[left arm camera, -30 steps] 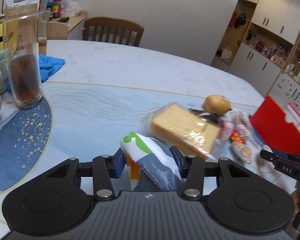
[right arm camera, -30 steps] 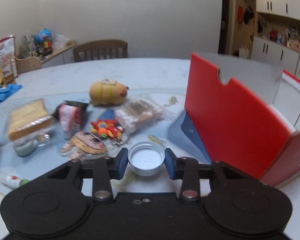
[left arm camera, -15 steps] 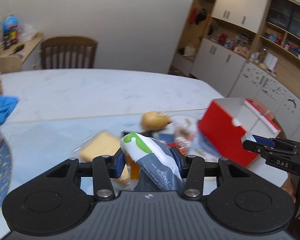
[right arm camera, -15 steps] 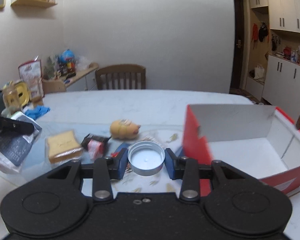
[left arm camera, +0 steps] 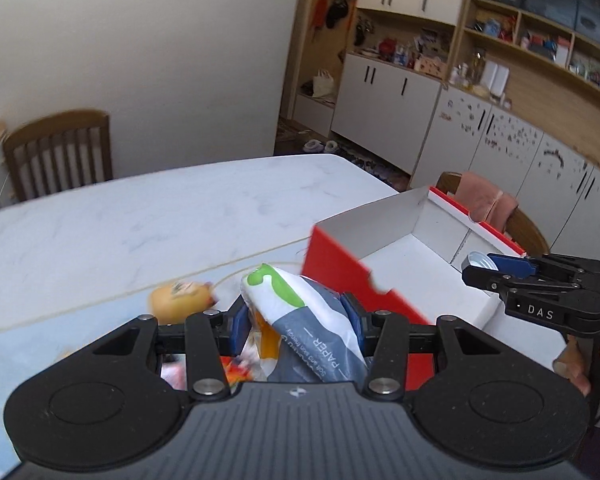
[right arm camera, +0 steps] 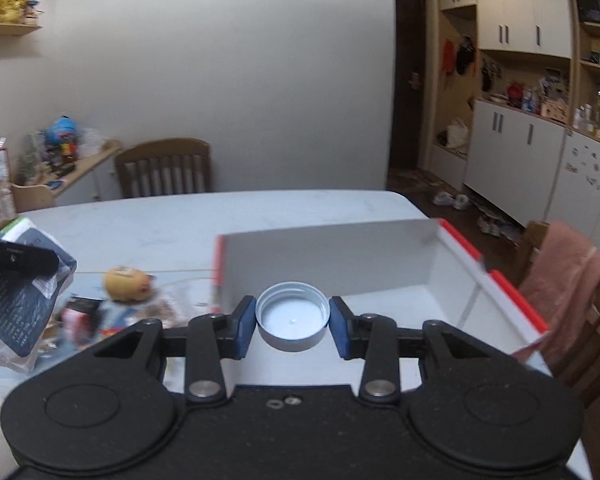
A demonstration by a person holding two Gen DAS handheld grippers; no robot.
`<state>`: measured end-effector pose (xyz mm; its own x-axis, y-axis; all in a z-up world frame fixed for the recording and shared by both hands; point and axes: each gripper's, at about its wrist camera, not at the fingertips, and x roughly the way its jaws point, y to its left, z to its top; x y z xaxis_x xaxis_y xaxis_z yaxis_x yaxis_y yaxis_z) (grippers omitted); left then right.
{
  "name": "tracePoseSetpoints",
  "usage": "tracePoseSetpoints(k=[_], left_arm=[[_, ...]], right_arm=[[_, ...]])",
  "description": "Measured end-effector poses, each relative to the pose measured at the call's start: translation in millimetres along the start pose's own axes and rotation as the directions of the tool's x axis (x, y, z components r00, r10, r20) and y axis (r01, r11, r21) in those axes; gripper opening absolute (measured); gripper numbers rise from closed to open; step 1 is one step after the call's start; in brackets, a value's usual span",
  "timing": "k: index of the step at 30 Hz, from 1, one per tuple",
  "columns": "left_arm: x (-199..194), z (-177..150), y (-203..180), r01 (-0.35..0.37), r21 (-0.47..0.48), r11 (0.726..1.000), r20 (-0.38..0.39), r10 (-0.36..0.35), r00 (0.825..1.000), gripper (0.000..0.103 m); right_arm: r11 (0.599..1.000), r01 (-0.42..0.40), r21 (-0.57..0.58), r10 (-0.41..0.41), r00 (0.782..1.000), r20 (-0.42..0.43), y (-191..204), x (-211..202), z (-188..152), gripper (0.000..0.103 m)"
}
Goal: Organize objects
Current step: 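Carry the paper packet and white lid into the red box with both grippers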
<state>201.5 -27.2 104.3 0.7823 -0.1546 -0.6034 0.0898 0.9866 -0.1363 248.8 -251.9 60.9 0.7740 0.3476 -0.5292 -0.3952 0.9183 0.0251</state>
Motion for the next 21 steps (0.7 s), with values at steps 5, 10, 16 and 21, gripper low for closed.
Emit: tracePoseSetpoints(k=[5, 10, 16, 21], left_arm=[[42.3, 24.2, -41.8, 0.024, 0.041, 0.999, -0.017, -0.024, 1.0, 0.046], [82.0, 48.7, -82.5, 0.059, 0.081, 0.995, -0.007, -0.058, 0.998, 0.046], [139.2, 59.2, -124.1, 0.05, 0.137, 0.989, -0.05, -0.044, 0.998, 0.046], [187.9, 58.1, -136.2, 0.038, 0.149, 0.988, -0.147, -0.015, 0.989, 0.046]], right_arm=[[0.998, 0.056, -0.008, -0.056, 0.998, -0.038, -29.6, 18.6, -0.7, 0.038], [0.996, 0.076, -0.04, -0.079, 0.995, -0.065, -49.0, 36.1, -2.4, 0.038], [0.994, 0.073, -0.08, -0.082, 0.99, -0.114, -64.3, 61.0, -4.9, 0.038], [0.991, 0.049, -0.122, -0.071, 0.98, -0.186, -72.9, 90.6, -5.2, 0.038]])
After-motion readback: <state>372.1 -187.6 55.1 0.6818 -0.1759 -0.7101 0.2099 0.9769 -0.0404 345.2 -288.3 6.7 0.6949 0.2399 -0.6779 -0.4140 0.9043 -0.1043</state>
